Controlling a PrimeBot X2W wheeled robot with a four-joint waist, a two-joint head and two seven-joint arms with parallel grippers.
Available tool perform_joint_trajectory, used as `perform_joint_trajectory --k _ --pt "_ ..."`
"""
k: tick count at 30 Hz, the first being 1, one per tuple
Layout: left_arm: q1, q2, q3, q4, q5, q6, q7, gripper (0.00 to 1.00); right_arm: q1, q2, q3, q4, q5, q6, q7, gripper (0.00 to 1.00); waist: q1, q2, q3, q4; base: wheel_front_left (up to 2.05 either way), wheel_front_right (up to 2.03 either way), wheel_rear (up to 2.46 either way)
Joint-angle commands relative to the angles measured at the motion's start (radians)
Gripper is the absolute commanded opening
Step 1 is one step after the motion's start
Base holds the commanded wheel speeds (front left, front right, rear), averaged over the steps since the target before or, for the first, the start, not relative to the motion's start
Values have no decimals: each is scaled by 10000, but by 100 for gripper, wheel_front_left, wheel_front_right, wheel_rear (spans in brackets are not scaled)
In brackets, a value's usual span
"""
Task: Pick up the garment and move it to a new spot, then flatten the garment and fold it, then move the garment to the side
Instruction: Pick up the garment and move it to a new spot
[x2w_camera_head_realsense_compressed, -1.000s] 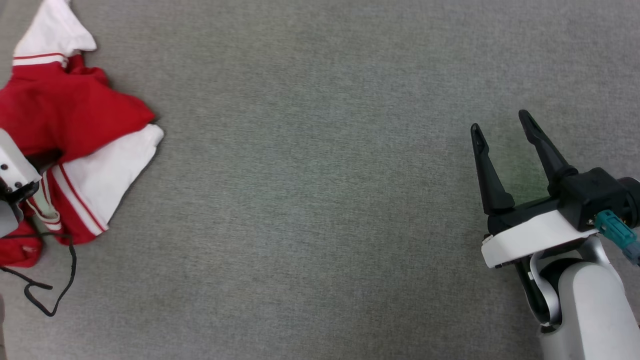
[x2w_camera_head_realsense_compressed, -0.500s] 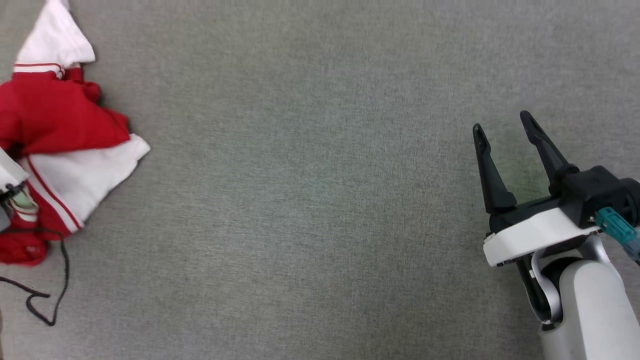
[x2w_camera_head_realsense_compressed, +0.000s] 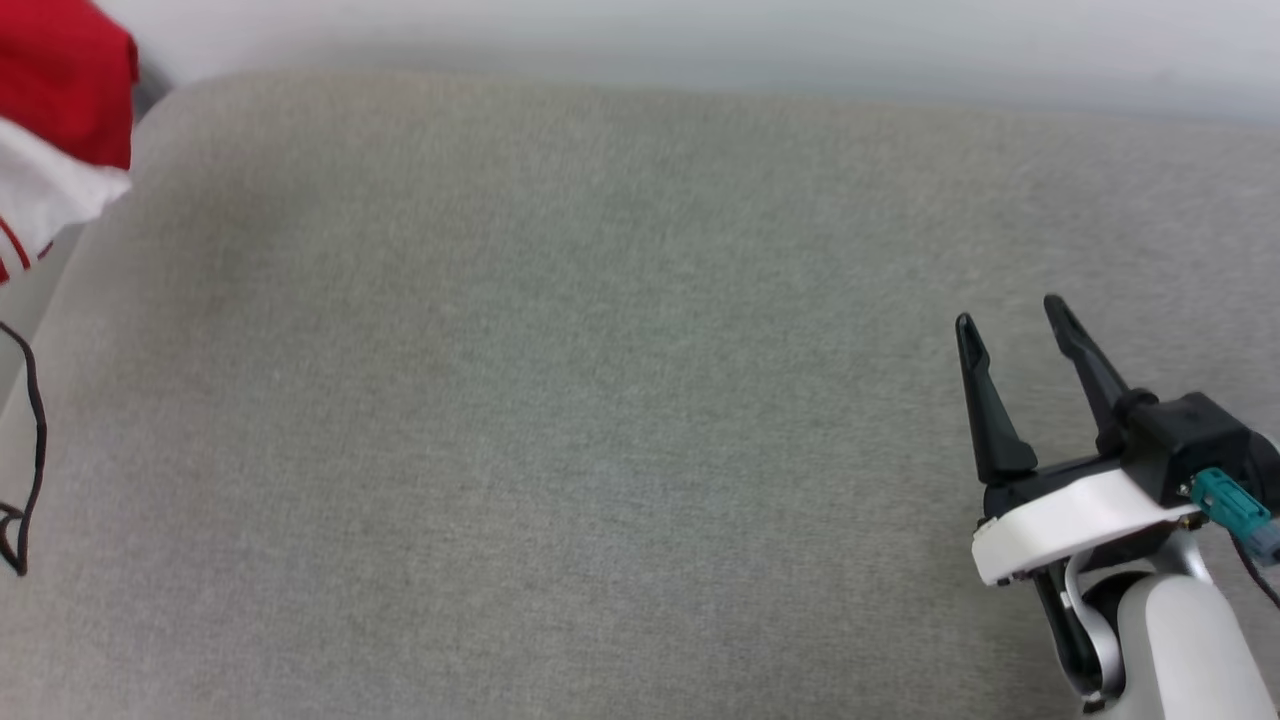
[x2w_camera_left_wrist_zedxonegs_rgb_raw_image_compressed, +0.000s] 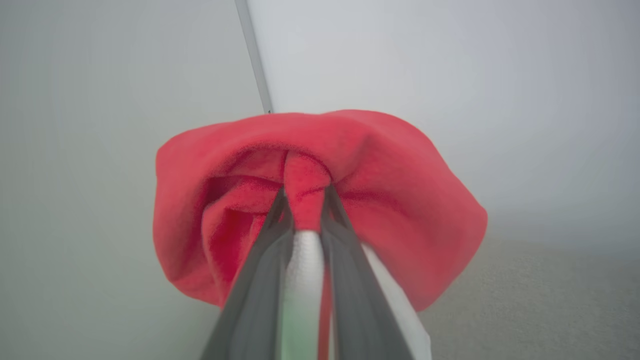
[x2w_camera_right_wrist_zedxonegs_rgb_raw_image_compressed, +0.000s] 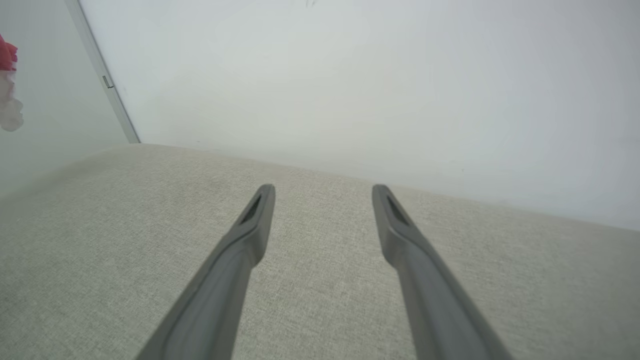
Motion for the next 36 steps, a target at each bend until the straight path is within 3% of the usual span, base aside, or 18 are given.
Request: perform_joint_trajectory --k 1,9,23,34,35,36 --pt "-227 -13 -171 13 113 -106 -280 0 215 46 -35 -4 170 -7 -50 100 0 0 -485 -248 0 0 0" --pt "-429 -880 -1079 -181 292 -425 -1355 0 695 43 -93 55 503 -5 -23 100 0 0 -1305 -1232 0 0 0" --pt "1959 -3647 -3505 -1930 -251 -784 -2018 0 1227 46 -336 -169 653 -5 202 100 0 0 -1529 -2942 0 0 0" --pt "5037 -4245 -6260 -2284 -589 -844 -1557 0 1301 48 -543 -269 740 -7 178 100 0 0 -1163 -2989 0 0 0" --pt "5162 -4282 -6439 -2224 -561 -846 -1639 3 1282 46 -562 -263 732 -5 180 100 0 0 -1179 -2928 0 0 0" --pt "5223 -4316 -6569 -2168 -536 -847 -1754 29 1255 46 -574 -268 724 -5 189 100 0 0 -1177 -2868 0 0 0"
